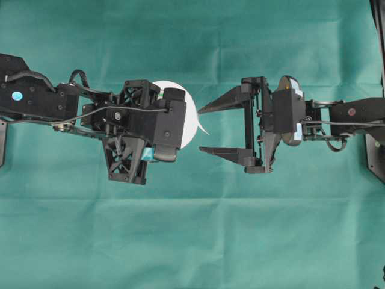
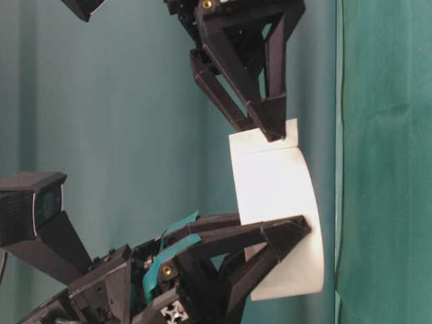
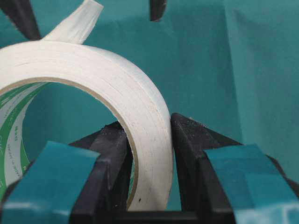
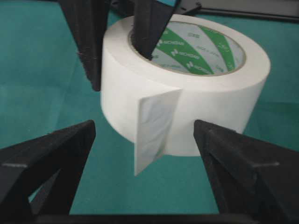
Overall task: Peel off the duct tape with your right arm.
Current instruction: 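Move the right gripper toward the tape's free end tab, then close the right gripper on the tape end tab, then pull the roll leftward with the left gripper, unspooling tape from the right gripper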
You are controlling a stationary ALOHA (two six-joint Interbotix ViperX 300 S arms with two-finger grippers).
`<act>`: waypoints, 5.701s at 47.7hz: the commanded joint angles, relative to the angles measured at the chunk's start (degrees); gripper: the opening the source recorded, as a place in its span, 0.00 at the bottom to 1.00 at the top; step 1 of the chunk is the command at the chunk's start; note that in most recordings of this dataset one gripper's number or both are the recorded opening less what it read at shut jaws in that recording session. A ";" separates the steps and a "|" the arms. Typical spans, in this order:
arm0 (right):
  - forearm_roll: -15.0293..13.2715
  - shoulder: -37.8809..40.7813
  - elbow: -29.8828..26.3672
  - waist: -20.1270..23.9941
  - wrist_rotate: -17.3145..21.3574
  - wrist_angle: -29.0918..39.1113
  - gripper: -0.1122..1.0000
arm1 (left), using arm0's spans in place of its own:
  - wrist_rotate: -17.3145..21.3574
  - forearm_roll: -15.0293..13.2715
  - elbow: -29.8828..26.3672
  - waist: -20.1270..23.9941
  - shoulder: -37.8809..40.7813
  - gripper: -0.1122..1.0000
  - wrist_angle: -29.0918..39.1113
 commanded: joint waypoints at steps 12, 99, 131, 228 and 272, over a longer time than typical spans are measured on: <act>0.00 -0.44 -1.41 -0.79 0.00 -0.62 0.56 | 0.09 0.18 -1.67 -0.88 -2.02 0.30 -0.26; 0.18 -0.53 0.00 -2.55 0.00 -0.62 0.02 | 0.09 0.18 -1.05 -3.34 -2.02 0.30 -0.53; 0.35 -0.44 0.62 -3.78 0.00 -0.62 0.02 | 0.00 0.00 -0.79 -7.56 -2.02 0.30 -0.35; 0.35 -0.44 3.34 -7.65 0.53 -0.62 0.02 | 24.35 -0.26 4.04 -24.43 -13.36 0.30 -30.50; 0.35 0.18 4.13 -7.65 1.93 -0.62 0.02 | 30.15 -0.26 14.68 -19.86 -20.74 0.28 -54.76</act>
